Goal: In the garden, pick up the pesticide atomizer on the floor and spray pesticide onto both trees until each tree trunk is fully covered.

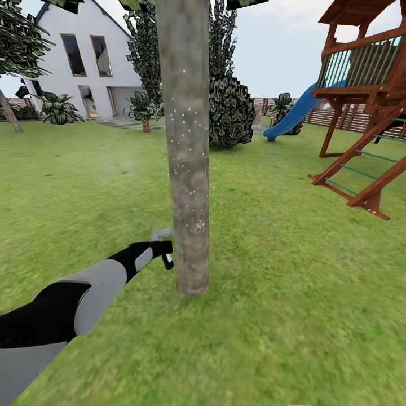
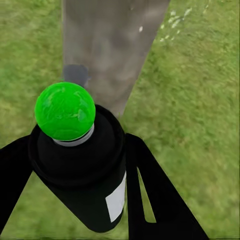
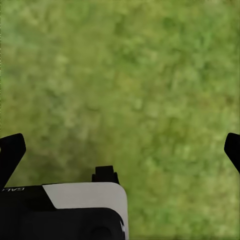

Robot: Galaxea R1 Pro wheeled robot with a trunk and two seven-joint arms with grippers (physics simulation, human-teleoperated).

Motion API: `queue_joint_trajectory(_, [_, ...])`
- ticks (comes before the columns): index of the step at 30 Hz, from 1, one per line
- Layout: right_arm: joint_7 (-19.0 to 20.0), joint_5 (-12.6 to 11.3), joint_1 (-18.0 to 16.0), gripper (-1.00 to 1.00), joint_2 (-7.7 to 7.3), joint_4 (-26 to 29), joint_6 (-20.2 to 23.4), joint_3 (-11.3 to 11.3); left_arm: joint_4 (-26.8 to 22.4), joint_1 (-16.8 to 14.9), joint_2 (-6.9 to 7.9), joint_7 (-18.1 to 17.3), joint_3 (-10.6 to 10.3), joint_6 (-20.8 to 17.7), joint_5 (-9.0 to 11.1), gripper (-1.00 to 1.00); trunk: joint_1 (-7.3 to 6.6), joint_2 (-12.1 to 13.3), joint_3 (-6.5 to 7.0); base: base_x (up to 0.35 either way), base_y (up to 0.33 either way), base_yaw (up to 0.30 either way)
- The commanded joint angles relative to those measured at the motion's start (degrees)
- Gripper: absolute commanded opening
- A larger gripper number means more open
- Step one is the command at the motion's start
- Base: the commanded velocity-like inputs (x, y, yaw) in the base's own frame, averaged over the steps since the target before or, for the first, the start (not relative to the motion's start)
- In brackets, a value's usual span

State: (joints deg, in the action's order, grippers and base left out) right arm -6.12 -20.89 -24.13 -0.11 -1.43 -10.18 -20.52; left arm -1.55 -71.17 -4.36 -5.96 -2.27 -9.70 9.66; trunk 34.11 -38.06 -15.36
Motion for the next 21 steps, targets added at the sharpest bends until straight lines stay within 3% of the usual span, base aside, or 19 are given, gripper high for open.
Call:
queue_joint_trajectory(1, [0.0, -0.5, -0.1, 1.0, 0.02, -0.2, -0.3, -0.5, -0.1, 1.7, 0.29, -0.1, -0.1, 0.7, 0.6, -1.0, 0.01, -0.1, -0.07, 0.0, 0.0, 0.0])
queue_joint_trajectory(7, [0.0, -0.5, -0.1, 1.0, 0.02, -0.2, -0.3, -0.5, -0.1, 7.8, 0.56, -0.2, -0.1, 6.6, 0.6, -1.0, 0.01, -0.1, -0.07, 0.0, 0.0, 0.0])
queue_joint_trajectory(17, [0.0, -0.5, -0.1, 1.0, 0.09, -0.2, -0.3, -0.5, 0.0, 9.7, 0.5, -0.4, -0.2, 7.7, 0.6, -1.0, 0.01, -0.1, -0.07, 0.113, 0.244, -0.001])
queue_joint_trajectory(21, [0.1, -0.5, -0.1, 1.0, 0.15, -0.2, -0.3, -0.5, 0.0, 9.7, 0.4, -0.5, -0.2, 7.7, 0.6, -1.0, 0.01, -0.1, -0.07, 0.053, 0.343, -0.252])
